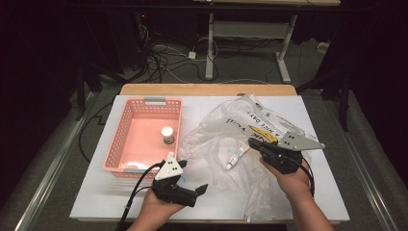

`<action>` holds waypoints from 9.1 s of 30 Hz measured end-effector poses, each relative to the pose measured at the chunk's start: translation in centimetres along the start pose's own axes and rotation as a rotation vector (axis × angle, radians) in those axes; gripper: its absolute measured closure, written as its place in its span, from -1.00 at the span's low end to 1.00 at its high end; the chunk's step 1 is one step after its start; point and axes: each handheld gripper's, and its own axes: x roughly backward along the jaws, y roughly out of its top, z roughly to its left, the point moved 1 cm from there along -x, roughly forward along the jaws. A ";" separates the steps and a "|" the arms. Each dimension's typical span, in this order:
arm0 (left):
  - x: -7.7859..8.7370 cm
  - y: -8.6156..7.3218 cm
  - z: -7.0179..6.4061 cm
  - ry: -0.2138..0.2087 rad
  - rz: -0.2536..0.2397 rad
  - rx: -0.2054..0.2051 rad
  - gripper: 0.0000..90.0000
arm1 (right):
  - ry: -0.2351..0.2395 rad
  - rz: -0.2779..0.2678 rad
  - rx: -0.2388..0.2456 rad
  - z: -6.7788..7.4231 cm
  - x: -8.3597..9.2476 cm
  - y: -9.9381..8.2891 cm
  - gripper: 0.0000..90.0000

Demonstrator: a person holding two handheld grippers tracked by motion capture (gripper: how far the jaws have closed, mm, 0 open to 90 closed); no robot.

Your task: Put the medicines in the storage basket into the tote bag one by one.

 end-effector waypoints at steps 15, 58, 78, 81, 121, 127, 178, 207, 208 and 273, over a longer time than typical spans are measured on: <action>3.1 -0.7 5.1 0.153 -0.032 0.084 -1.00 | -0.002 0.003 -0.004 0.0 0.0 -0.1 1.00; 4.5 4.6 11.9 0.268 -0.081 0.166 -1.00 | 0.002 0.006 -0.008 0.1 -0.3 -0.1 1.00; -0.1 5.7 16.8 0.314 0.103 0.237 -0.83 | 0.001 -0.002 -0.008 -0.1 0.0 0.0 1.00; -0.7 5.5 17.2 0.330 0.148 0.233 -0.79 | -0.001 -0.005 -0.009 -0.2 0.0 0.0 1.00; -4.6 4.4 17.6 0.276 0.375 0.186 0.07 | -0.004 -0.007 -0.013 -0.3 0.1 0.0 1.00; -4.5 4.4 17.5 0.302 0.382 0.179 0.07 | -0.006 -0.009 -0.010 -0.3 0.2 0.0 1.00; 4.3 2.5 10.4 0.276 0.058 0.120 0.08 | -0.003 0.002 -0.007 0.0 0.0 -0.1 1.00; 5.9 0.2 7.3 0.234 -0.050 0.093 0.08 | 0.007 0.009 0.006 0.2 -0.2 -0.2 1.00; 5.9 0.3 7.2 0.231 -0.053 0.091 0.08 | 0.007 0.008 0.006 0.2 -0.2 -0.2 1.00; -3.2 1.6 -0.1 0.016 -0.001 -0.063 0.08 | 0.005 0.006 0.007 0.4 -0.3 -0.2 1.00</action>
